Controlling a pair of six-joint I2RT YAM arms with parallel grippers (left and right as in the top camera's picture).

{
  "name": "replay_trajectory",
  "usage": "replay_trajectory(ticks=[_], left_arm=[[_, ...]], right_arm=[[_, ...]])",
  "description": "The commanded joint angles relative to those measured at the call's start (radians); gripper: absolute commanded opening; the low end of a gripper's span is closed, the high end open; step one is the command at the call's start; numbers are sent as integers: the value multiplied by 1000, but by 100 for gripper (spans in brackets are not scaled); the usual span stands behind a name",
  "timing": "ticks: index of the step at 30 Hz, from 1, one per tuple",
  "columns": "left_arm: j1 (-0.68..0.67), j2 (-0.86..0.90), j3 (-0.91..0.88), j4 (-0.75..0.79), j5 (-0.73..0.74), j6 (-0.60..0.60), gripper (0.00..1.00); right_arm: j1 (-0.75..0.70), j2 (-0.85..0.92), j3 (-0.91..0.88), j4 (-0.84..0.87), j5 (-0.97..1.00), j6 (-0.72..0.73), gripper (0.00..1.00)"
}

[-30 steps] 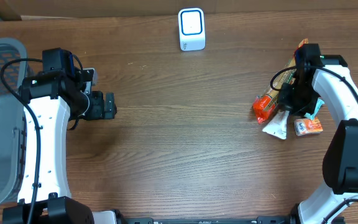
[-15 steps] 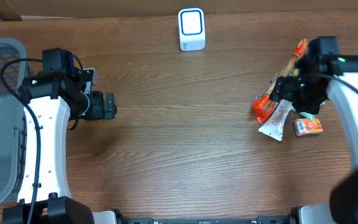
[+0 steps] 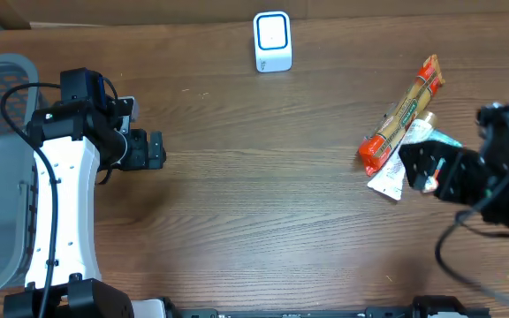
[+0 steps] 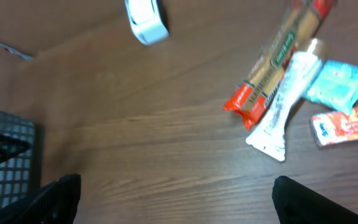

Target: Scan the item barcode

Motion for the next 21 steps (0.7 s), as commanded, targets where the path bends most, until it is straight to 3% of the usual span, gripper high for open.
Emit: replay_trajectory(ticks=[1,21], left_arm=[[-2,2,1,0,0,19,99],[-2,2,1,0,0,19,100]], right_arm=[[1,-70,24,-1,-5,20,100],[1,-122,0,-1,-5,20,100]])
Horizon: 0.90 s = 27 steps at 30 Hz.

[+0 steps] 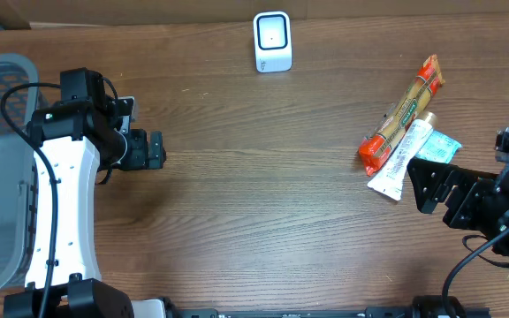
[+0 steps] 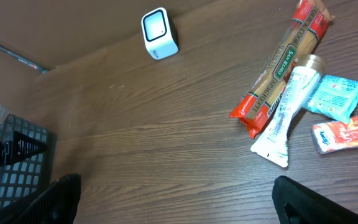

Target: Scan the item barcode

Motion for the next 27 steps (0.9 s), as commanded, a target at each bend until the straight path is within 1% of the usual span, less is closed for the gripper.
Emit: replay_trajectory(ticks=[1,5,8,12,19,27], left_arm=[[-2,2,1,0,0,19,100],[-2,2,1,0,0,19,99],[-2,2,1,0,0,19,99],[-2,2,1,0,0,19,99],[-2,2,1,0,0,19,100],[-2,2,1,0,0,19,99]], right_arm=[[2,-31,-8,0,-6,3,100],[2,-100,-67,2,30,-4,100],[2,-180,-150,91,86,-3,100],[2,-299,-311,291,145,-3,100],[3,-499,-637,699,215,-4,100],[25,-647,-960,1054,320,-4,100]])
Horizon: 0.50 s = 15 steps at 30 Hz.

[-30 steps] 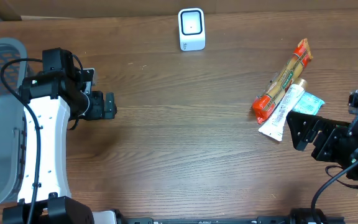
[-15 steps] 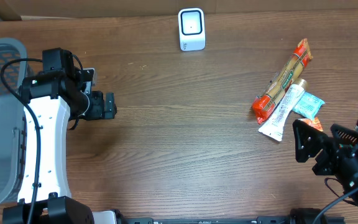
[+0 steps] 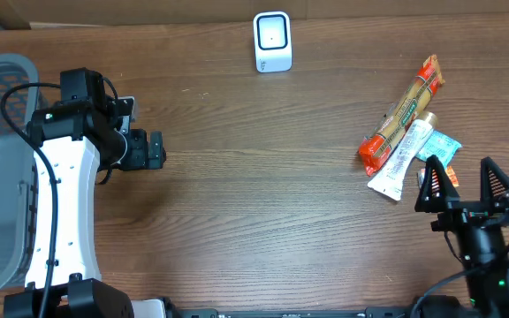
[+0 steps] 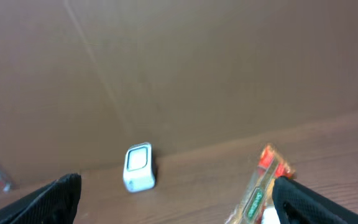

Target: Scan the item barcode

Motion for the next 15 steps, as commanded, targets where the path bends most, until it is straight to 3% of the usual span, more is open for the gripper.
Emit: replay_trajectory(ticks=[1,10,15], left_arm=[[-2,2,1,0,0,19,99],[-2,2,1,0,0,19,99],[-2,2,1,0,0,19,99]], right_arm=[[26,-52,-113,98,75,-3,100],[48,-172,-433,515,100,-3,100],[48,-221,-540,580,124,-3,100]])
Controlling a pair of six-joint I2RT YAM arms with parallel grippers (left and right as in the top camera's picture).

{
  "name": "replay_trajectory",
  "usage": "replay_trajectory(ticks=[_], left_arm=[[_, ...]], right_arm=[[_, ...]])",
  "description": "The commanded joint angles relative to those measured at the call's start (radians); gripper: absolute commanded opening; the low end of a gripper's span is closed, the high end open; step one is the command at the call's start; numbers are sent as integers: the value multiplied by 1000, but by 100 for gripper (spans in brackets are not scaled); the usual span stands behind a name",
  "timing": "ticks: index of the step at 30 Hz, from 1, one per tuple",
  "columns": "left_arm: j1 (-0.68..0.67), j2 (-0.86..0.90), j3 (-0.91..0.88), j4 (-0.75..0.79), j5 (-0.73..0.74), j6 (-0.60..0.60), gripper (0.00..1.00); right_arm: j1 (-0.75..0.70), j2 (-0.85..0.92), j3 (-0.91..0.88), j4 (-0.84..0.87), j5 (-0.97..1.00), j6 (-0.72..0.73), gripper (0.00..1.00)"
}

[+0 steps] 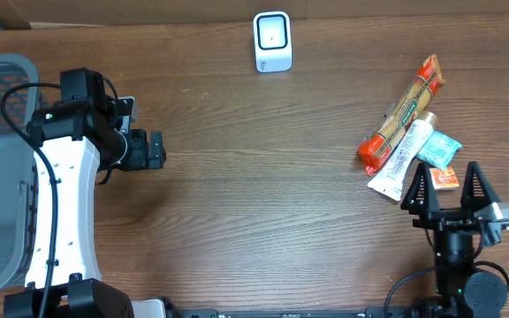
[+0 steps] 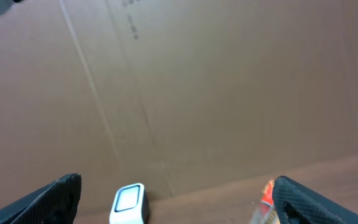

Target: Scan the item barcode

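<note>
The white barcode scanner (image 1: 272,41) stands at the table's far edge; it also shows low in the right wrist view as the scanner (image 2: 129,204). A long red and tan packet (image 1: 403,114), a white tube (image 1: 400,161), a teal pouch (image 1: 437,147) and a small orange sachet (image 1: 444,179) lie clustered at the right. My right gripper (image 1: 445,193) is open at the front right, just in front of the sachet, its fingers (image 2: 293,194) pointing toward the back wall. My left gripper (image 1: 151,150) rests at the left with nothing in it.
A grey mesh basket fills the left edge. A brown cardboard wall (image 2: 216,87) rises behind the table's far edge.
My right gripper has drawn back a little toward the front edge and its camera has tilted further up at the cardboard wall. The left arm and the items have stayed put.
My right gripper was open over the right end of the item cluster, looking down at it. It then stood further right and front. Later it was at the front right pointing at the far wall, and now it sits slightly nearer the front edge. No item has moved.
</note>
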Motion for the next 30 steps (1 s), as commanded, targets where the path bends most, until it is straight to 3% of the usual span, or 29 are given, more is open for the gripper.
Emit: replay_trajectory(ticks=[1,11,30], left_arm=[[-2,2,1,0,0,19,99],[-2,2,1,0,0,19,100],[-2,2,1,0,0,19,100]], right_arm=[[6,-35,-56,11,29,-3,100],[8,-63,-68,-309,32,-3,100],[10,-62,-68,-303,21,-3,100]])
